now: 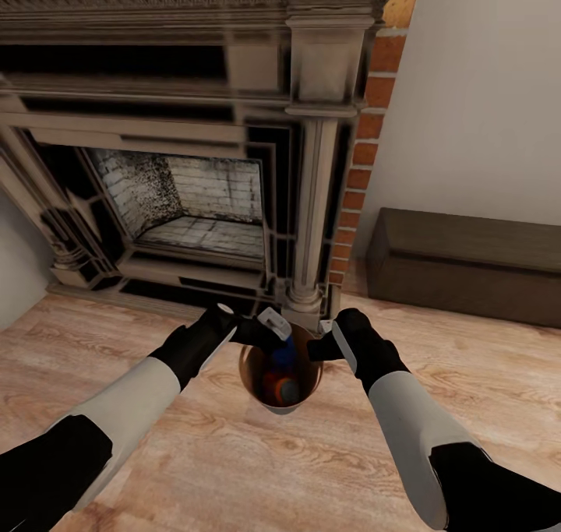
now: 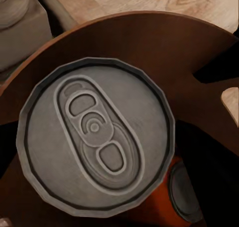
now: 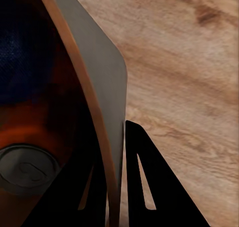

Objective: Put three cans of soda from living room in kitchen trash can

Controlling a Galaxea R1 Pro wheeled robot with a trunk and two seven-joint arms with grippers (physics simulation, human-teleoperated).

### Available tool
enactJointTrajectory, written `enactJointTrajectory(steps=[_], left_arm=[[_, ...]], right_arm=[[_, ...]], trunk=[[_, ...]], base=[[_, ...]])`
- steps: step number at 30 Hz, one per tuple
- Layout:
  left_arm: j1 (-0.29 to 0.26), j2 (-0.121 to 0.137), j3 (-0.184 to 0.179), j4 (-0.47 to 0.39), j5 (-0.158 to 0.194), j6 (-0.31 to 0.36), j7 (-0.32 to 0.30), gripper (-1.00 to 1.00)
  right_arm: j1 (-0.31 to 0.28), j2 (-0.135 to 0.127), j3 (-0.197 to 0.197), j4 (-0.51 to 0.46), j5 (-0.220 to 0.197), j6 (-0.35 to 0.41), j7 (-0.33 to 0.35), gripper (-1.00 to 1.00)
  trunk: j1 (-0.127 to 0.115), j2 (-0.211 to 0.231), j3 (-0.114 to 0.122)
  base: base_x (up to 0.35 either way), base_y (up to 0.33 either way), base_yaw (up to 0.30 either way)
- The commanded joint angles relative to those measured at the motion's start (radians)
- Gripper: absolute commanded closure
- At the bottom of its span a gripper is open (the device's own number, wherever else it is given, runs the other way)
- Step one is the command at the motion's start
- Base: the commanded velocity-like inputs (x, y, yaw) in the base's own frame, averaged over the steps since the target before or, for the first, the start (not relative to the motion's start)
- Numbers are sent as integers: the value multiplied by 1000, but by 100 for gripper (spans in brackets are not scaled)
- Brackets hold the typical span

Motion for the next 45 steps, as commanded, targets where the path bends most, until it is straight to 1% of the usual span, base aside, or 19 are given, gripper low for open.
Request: enactJointTrajectory(steps=[1, 3, 5, 10, 17, 18, 27, 31, 32, 34, 35, 37, 38, 39, 40, 41, 42, 43, 45], left_arm=[[0, 0, -1, 0, 0, -1, 7, 100], [1, 0, -2, 6, -2, -3, 21, 100], [1, -1, -7, 45, -3, -24, 29, 100], [0, -14, -36, 127, 0, -55, 35, 100], [0, -21, -48, 142, 0, -60, 36, 100], [0, -22, -49, 143, 0, -60, 36, -100], [0, -21, -48, 143, 1, -60, 36, -100], [0, -14, -45, 129, 5, -59, 28, -100], [-1, -12, -44, 113, 5, -58, 23, -100], [1, -7, -40, 15, 7, -50, -5, -100], [3, 0, -39, -18, 8, -47, -18, -100], [8, 58, -28, -163, 14, -24, -76, -100], [9, 90, -8, -236, 17, 1, -100, -100], [11, 122, 26, -304, 20, 21, -123, -100], [12, 138, 47, -334, 22, 29, -138, -100], [16, 171, 94, -385, 27, 41, -176, -100], [20, 186, 117, -407, 28, 45, -199, -100], [28, 212, 162, -444, 31, 51, -250, -100], [49, 248, 246, -497, 33, 57, -337, -100]], right_arm=[[0, 0, -1, 0, -26, 1, 8, 100], [0, 0, -1, 0, -26, 1, 8, 100], [-1, 0, -1, 0, -26, 1, 8, 100], [-2, 0, -1, 0, -26, 1, 8, 100], [-2, 0, -1, 0, -26, 1, 9, 100], [-2, 0, -1, 0, -26, 1, 9, 100], [-2, 0, -1, 0, -26, 1, 9, 100], [-2, 0, -1, 1, -26, 1, 9, 100], [-1, 0, -1, 2, -26, 1, 10, 100], [-1, 0, -2, 3, -26, 1, 10, 100], [-1, 0, -2, 3, -26, 1, 10, 100], [-1, 0, -2, 4, -26, 1, 11, 100], [0, 0, -2, 4, -26, 1, 11, 100], [0, 0, -2, 4, -26, 1, 11, 100], [0, 0, -2, 4, -26, 1, 11, 100], [0, 0, -3, 6, -26, 1, 11, 100], [0, 0, -3, 8, -26, 1, 11, 100], [0, 0, -3, 12, -26, 1, 11, 100], [0, -1, -3, 19, -26, 1, 11, 100]], trunk=[[0, 0, 0], [0, 0, 0], [0, 0, 0], [0, 0, 0], [0, 0, 0], [0, 0, 0], [0, 0, 0], [0, 0, 0], [0, 0, 0], [0, 0, 0], [0, 0, 0], [0, 0, 0], [0, 0, 0], [0, 0, 0], [0, 0, 0], [0, 0, 0], [0, 0, 0], [0, 0, 0], [0, 0, 0]], base=[[0, 0, 0], [0, 0, 0], [0, 0, 0], [0, 0, 0], [0, 0, 0], [0, 0, 0], [0, 0, 0], [0, 0, 0], [0, 0, 0], [0, 0, 0], [0, 0, 0], [0, 0, 0], [0, 0, 0], [0, 0, 0], [0, 0, 0], [0, 0, 0], [0, 0, 0], [0, 0, 0], [0, 0, 0]])
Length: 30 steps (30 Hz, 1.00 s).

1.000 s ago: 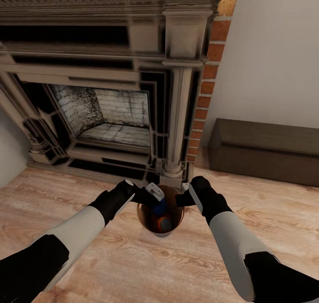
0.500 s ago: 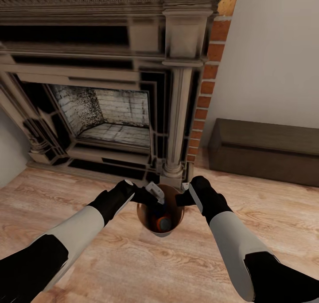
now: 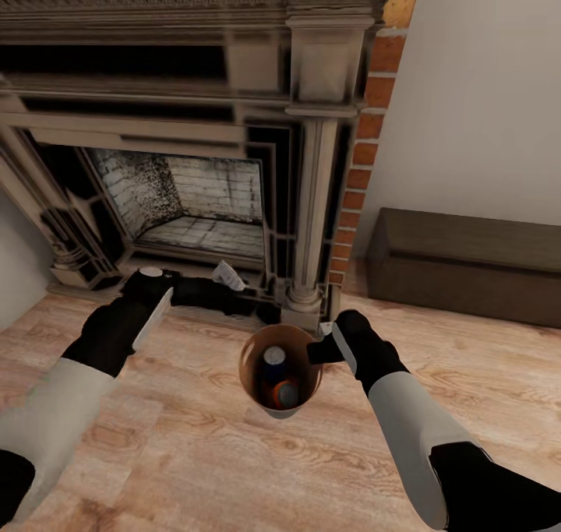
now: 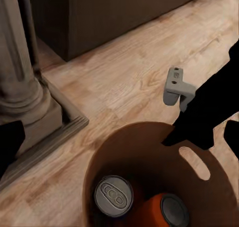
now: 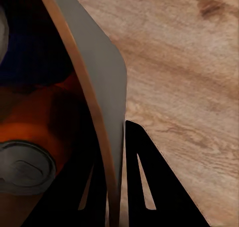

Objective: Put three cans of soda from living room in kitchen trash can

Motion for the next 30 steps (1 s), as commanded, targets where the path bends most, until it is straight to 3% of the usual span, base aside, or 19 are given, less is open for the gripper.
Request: enactJointTrajectory(steps=[1, 2, 3, 6, 7, 8, 10, 11, 13, 15, 17, 19, 20, 25, 30], left_arm=[[8, 9, 24, -12, 1, 1, -16, -100], [17, 19, 47, -24, 1, 2, -28, -100], [46, 48, 116, -52, -2, -1, -49, -100], [98, 70, 179, -48, -15, -17, -38, -100], [130, 74, 196, -21, -29, -54, 0, -100], [181, 73, 211, 26, -48, -143, 101, -100], [217, 73, 216, 62, -55, -207, 182, -100], [275, 72, 221, 134, -57, -309, 295, -100], [311, 71, 222, 188, -57, -388, 353, -100], [367, 69, 226, 310, -56, -549, 429, -100], [394, 67, 227, 423, -54, -667, 469, -100], [401, 65, 227, 467, -52, -707, 480, -100], [407, 60, 228, 514, -52, -751, 489, -100], [413, 53, 229, 570, -52, -794, 514, -100], [414, 51, 229, 589, -51, -803, 525, -100]], right_arm=[[0, 0, -2, 1, -24, 1, 8, 100], [0, 0, -2, 2, -24, 1, 8, 100], [0, -1, -3, 3, -24, 1, 8, 100], [1, -1, -7, 4, -24, 1, 8, 100], [1, -2, -10, 5, -24, 1, 8, 100], [1, -7, -13, 4, -24, 1, 9, 100], [1, -17, -15, 4, -24, 1, 9, 100], [1, -33, -16, 5, -24, 1, 9, 100], [1, -50, -20, 5, -24, 1, 9, 100], [0, -102, -53, 18, -24, 1, 25, 100], [-1, -166, -83, 49, -24, 1, 80, 100], [-2, -204, -91, 67, -24, 1, 110, 100], [-3, -257, -97, 96, -24, 1, 146, 100], [-33, -337, -104, 173, -24, 1, 180, 100], [-70, -392, -105, 250, -23, 1, 240, 100]], trunk=[[0, 0, 0], [0, 0, 0], [0, 0, 0], [0, 0, 0], [0, 0, 0], [0, 0, 0], [0, 0, 0], [0, 0, 0], [0, 0, 0], [0, 0, 0], [0, 0, 0], [0, 0, 0], [0, 0, 0], [0, 0, 0], [0, 0, 0]], base=[[0, 0, 0], [0, 0, 0], [0, 0, 0], [0, 0, 0], [0, 0, 0], [0, 0, 0], [0, 0, 0], [0, 0, 0], [0, 0, 0], [0, 0, 0], [0, 0, 0], [0, 0, 0], [0, 0, 0], [0, 0, 0], [0, 0, 0]])
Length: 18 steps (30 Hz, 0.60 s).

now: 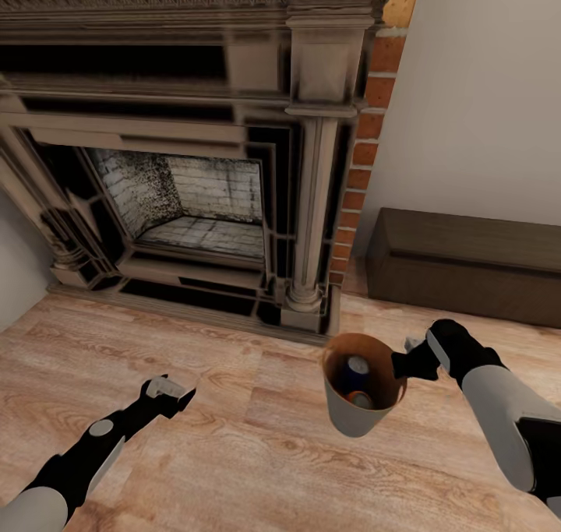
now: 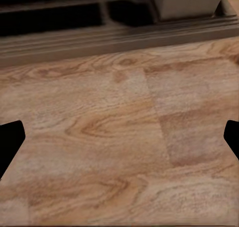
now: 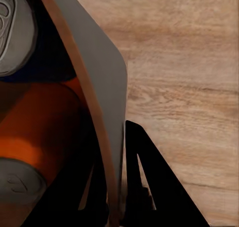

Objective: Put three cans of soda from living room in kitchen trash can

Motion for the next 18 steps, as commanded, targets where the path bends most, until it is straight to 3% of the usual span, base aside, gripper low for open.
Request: enactJointTrajectory(steps=[1, 11, 18], left_arm=[[0, 0, 0, 5, 0, -1, 1, -100], [0, -7, 0, 17, 5, -13, 5, -100], [1, -18, -1, 18, 4, -16, 53, -100]], right_arm=[[-4, -6, -4, 10, -40, 5, 19, 100], [-11, -16, 0, 38, -36, 5, 38, 100], [-9, -19, 2, 36, -33, 5, 39, 100]], trunk=[[0, 0, 0], [31, -56, -25], [57, -105, -47]], base=[[0, 0, 0], [0, 0, 0], [0, 0, 0]])
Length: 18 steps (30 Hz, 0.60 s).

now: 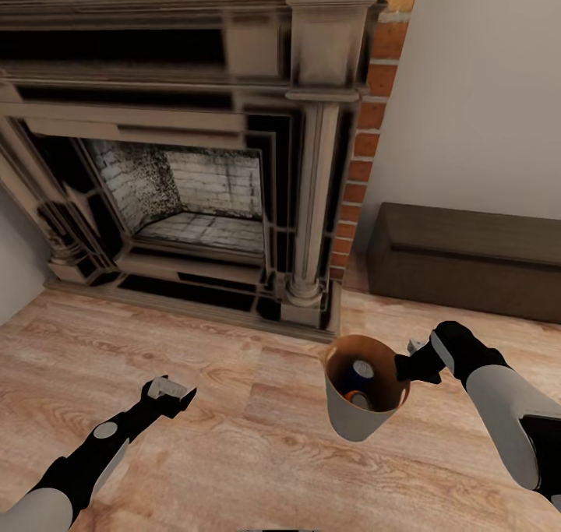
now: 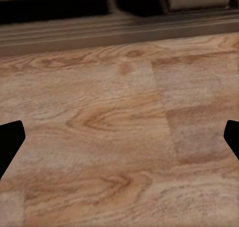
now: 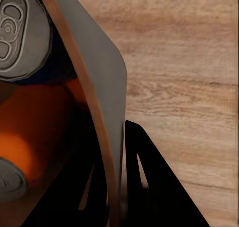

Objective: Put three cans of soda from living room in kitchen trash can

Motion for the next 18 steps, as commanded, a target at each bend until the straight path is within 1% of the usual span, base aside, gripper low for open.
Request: enactJointTrajectory(steps=[1, 7, 18], left_arm=[[2, 0, 0, 0, 1, -1, 3, -100], [9, -1, -1, 0, 0, -16, 6, -100], [10, -3, -1, 2, -1, -20, 7, -100]], right_arm=[[0, 0, -4, 0, -27, 4, 8, 100], [0, 0, 1, -3, -22, 4, 8, 100], [0, 0, 3, -12, -19, 4, 8, 100]], trunk=[[4, -7, -3], [27, -49, -22], [69, -126, -56]], base=[[0, 0, 0], [0, 0, 0], [0, 0, 0]])
